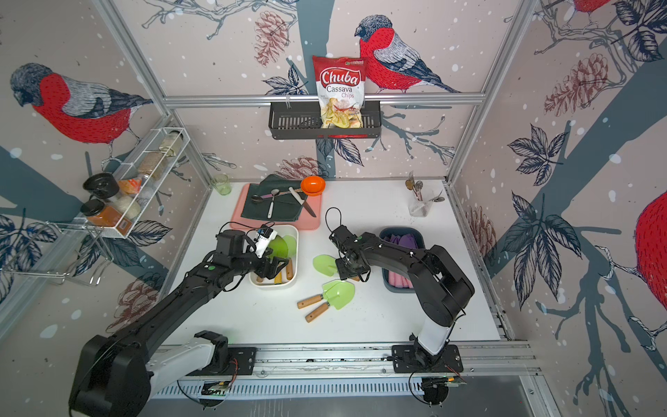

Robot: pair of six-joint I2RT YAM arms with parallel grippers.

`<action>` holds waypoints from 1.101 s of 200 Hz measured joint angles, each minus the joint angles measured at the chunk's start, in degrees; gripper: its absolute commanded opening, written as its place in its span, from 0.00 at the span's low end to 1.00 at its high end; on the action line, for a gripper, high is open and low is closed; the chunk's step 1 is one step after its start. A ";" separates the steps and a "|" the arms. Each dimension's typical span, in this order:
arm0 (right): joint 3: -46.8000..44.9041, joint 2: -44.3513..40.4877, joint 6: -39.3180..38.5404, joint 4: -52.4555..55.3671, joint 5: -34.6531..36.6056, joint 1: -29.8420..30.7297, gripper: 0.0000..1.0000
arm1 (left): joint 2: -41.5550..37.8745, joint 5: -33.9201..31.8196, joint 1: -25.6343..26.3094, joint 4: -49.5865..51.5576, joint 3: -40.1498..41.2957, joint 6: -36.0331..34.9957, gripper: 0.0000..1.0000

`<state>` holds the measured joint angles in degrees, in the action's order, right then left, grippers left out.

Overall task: Sort the small shovels by color and place them into the storage box
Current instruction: Adjust the shovel at the center of the board, then pick up the shovel from the center of the board.

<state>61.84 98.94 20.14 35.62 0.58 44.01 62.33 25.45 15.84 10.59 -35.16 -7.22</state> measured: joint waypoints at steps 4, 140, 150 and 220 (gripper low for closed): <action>-0.09 0.00 -0.68 0.04 0.11 -0.33 0.53 | 0.02 0.00 0.00 0.00 0.02 0.00 0.86; -4.74 -0.24 -3.69 -2.19 -0.52 -3.13 0.20 | 1.05 0.31 0.00 -0.04 0.20 0.94 0.86; -4.81 -0.42 -3.82 -2.27 -0.37 -2.99 0.15 | 1.07 0.48 0.00 -0.11 0.20 0.96 0.86; -5.57 -9.99 -3.45 -8.92 6.49 6.67 0.11 | 2.08 5.95 -0.20 -1.49 -2.27 6.58 0.83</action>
<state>56.27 88.95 16.69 26.70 7.07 50.68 64.40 31.40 15.64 9.10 -37.43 -0.64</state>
